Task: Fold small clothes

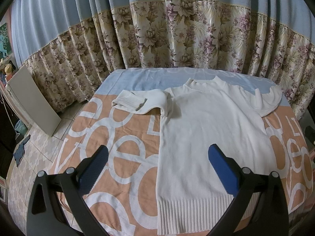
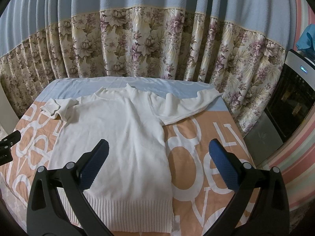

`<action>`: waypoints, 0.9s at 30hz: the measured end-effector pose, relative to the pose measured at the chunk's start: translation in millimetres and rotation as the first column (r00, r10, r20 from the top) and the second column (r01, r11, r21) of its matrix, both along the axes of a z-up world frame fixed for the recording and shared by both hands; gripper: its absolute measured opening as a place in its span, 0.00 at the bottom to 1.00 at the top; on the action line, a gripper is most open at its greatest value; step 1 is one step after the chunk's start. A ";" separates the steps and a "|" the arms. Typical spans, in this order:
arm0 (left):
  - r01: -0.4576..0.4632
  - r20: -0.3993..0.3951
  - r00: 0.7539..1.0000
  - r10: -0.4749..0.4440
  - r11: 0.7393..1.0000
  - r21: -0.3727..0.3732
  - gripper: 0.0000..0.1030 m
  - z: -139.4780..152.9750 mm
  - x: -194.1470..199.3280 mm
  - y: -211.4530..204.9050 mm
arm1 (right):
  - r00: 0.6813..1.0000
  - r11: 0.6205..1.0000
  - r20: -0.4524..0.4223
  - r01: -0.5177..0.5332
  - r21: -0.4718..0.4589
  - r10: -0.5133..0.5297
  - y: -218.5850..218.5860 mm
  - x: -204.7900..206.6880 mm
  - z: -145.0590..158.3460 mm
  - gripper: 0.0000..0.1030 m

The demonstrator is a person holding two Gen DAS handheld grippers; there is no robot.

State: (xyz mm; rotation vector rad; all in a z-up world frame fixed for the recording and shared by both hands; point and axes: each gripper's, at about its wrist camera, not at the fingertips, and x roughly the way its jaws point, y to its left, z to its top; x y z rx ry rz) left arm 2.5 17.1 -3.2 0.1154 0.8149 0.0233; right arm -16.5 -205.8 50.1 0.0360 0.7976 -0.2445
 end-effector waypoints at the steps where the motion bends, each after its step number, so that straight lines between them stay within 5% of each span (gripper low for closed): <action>1: -0.001 0.001 1.000 0.001 1.000 0.002 0.99 0.4 0.4 0.8 | 1.000 1.000 -0.001 0.000 0.000 0.000 -0.9 0.4 0.3 0.97; 27: 0.022 -0.013 1.000 -0.022 0.999 -0.034 0.99 -21.9 10.7 13.9 | 0.997 0.997 0.018 -0.075 0.029 0.074 0.2 20.8 -18.0 0.97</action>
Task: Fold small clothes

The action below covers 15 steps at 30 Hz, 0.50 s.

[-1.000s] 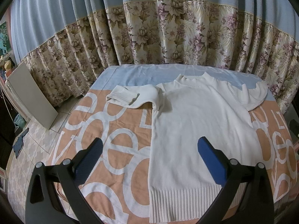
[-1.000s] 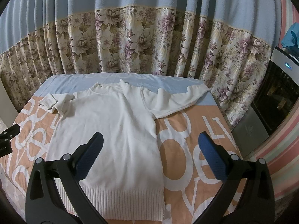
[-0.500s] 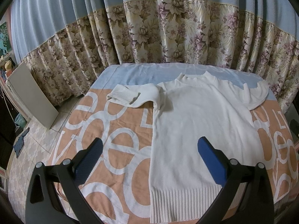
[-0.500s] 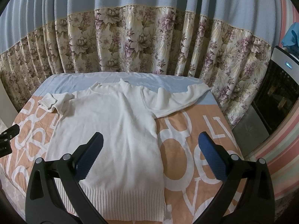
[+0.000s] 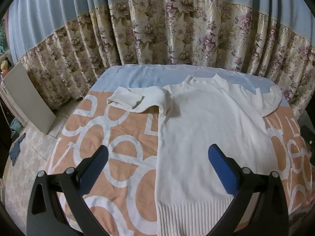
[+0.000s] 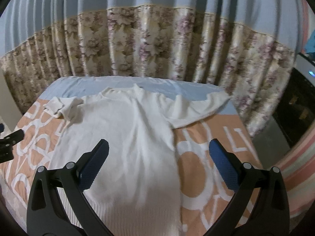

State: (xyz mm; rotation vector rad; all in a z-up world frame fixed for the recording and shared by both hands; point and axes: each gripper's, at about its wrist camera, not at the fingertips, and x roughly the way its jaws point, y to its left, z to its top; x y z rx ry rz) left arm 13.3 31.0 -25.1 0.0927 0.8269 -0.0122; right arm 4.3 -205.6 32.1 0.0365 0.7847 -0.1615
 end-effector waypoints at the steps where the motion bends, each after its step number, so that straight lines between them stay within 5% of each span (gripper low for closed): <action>1: 0.003 -0.001 1.000 -0.003 1.000 0.007 0.99 0.1 4.2 -0.8 | 1.000 1.000 -0.005 -0.014 0.024 0.014 0.7 4.3 -4.5 0.97; 6: 0.021 -0.003 1.000 -0.021 0.995 0.099 0.99 -15.8 28.8 -2.8 | 0.998 0.998 -0.022 -0.055 0.006 0.055 5.7 30.4 -21.1 0.97; 12: 0.032 -0.052 0.998 -0.035 0.998 -0.051 0.99 -32.5 74.5 24.8 | 0.993 0.989 0.008 -0.118 0.087 0.118 5.9 65.2 -42.6 0.97; 15: 0.023 -0.044 0.999 -0.025 0.998 -0.056 0.99 -37.5 95.6 34.7 | 0.993 0.990 -0.024 -0.114 0.083 0.116 6.6 84.4 -53.4 0.97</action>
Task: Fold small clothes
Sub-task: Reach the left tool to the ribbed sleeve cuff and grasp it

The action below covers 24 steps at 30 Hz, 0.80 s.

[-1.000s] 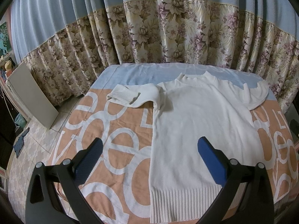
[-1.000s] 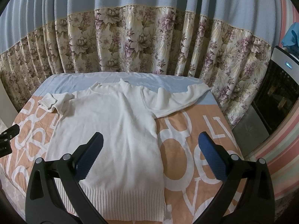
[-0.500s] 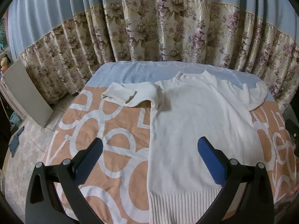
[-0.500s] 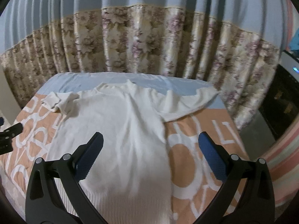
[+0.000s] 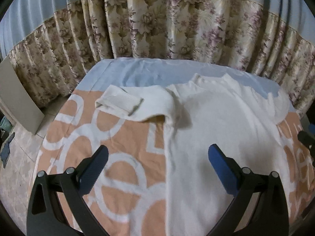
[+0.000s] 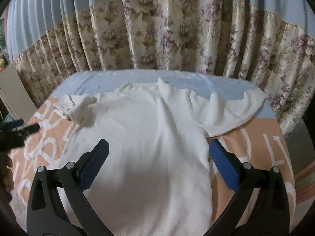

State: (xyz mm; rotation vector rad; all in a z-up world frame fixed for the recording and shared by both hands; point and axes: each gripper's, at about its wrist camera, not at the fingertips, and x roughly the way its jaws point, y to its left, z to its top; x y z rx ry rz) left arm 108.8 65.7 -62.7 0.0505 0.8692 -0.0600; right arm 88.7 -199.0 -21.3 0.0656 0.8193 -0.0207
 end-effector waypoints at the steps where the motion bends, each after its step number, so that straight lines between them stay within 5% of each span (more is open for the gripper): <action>1: -0.011 0.001 1.000 0.011 1.000 0.005 0.99 -1.5 6.5 3.7 | 1.000 1.000 0.005 0.006 -0.020 -0.005 0.5 3.9 -1.9 0.97; 8: -0.013 -0.085 0.996 0.009 0.999 -0.051 0.99 -28.3 63.2 26.5 | 1.000 0.991 0.003 0.003 -0.136 -0.002 12.0 42.0 -19.9 0.97; 12: -0.041 -0.076 0.996 0.040 0.999 -0.008 0.99 -38.7 90.7 37.4 | 0.998 0.974 -0.009 0.054 -0.219 -0.058 14.1 62.7 -34.2 0.97; 24: 0.104 -0.094 0.990 -0.102 0.995 0.012 0.99 -84.4 153.7 52.7 | 0.998 0.981 -0.056 -0.031 -0.192 0.021 31.6 101.3 -64.1 0.97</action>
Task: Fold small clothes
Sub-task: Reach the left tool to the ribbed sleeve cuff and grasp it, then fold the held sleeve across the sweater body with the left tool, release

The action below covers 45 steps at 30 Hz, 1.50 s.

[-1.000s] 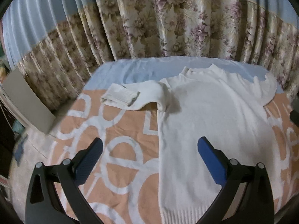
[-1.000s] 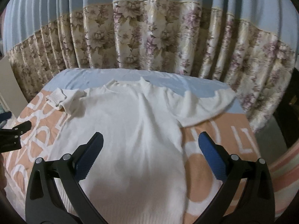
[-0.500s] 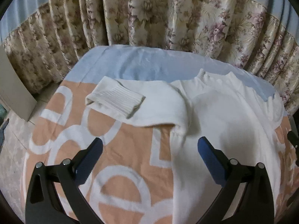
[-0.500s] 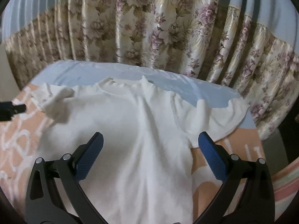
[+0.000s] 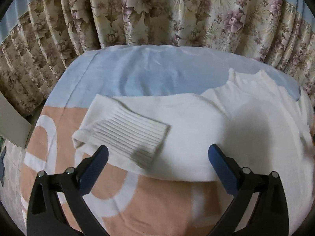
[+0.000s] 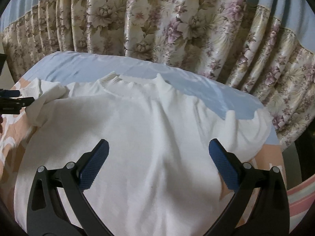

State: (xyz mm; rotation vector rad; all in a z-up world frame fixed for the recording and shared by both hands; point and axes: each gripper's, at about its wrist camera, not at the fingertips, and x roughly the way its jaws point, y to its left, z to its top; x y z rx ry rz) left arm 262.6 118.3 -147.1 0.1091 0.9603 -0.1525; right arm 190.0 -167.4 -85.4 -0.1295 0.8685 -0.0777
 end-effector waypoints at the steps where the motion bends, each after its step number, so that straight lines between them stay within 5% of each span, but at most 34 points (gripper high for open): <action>1: -0.008 0.009 1.000 0.008 1.000 0.030 0.98 -1.9 2.8 3.2 | 1.000 1.000 -0.003 -0.003 0.001 0.003 -0.4 1.3 -1.0 0.97; 5: -0.015 -0.002 1.000 0.015 0.998 0.062 0.96 -12.0 11.0 15.0 | 1.000 1.000 -0.012 0.000 0.006 0.000 -1.9 3.6 -5.9 0.97; 7: 0.001 -0.023 1.000 0.002 0.993 0.118 0.78 -21.4 14.1 13.4 | 1.000 1.000 -0.022 0.005 0.011 -0.004 -2.9 4.9 -9.3 0.97; 10: 0.022 -0.028 0.999 -0.018 0.988 0.153 0.67 -31.0 11.6 6.8 | 0.999 1.000 -0.032 0.003 0.025 -0.002 -3.8 6.0 -11.2 0.97; 19: 0.031 -0.032 0.999 -0.027 0.993 0.117 0.14 -25.5 20.0 6.9 | 0.998 0.997 -0.052 -0.019 0.072 0.023 -7.3 5.7 -12.8 0.97; 24: 0.019 -0.049 0.999 -0.018 0.999 0.036 0.10 -15.9 22.3 10.2 | 0.998 0.996 -0.053 -0.010 0.094 0.015 -16.0 6.9 -12.1 0.97; 27: 0.027 -0.037 0.999 -0.030 0.997 -0.074 0.09 7.3 17.7 1.2 | 0.999 0.994 -0.042 0.008 0.105 -0.004 -26.1 4.1 -7.9 0.97; 30: 0.091 -0.010 0.995 -0.096 0.970 -0.227 0.09 34.4 8.7 -30.1 | 0.998 0.992 -0.032 0.054 0.115 -0.051 -42.0 2.2 -7.2 0.97; 36: 0.275 0.011 0.957 -0.291 0.889 -0.365 0.09 43.3 2.4 -146.0 | 0.989 0.983 -0.036 0.144 0.116 -0.141 -79.8 2.1 -13.8 0.97; 41: 0.320 -0.086 0.926 -0.367 0.886 -0.335 0.12 -2.4 7.0 -210.4 | 0.978 0.976 -0.051 0.204 0.080 -0.200 -104.1 -6.1 -19.0 0.97; 45: 0.332 -0.126 0.918 -0.376 0.903 -0.272 0.40 -14.1 -3.1 -214.1 | 0.976 0.973 -0.068 0.211 0.090 -0.205 -109.0 -7.2 -23.4 0.97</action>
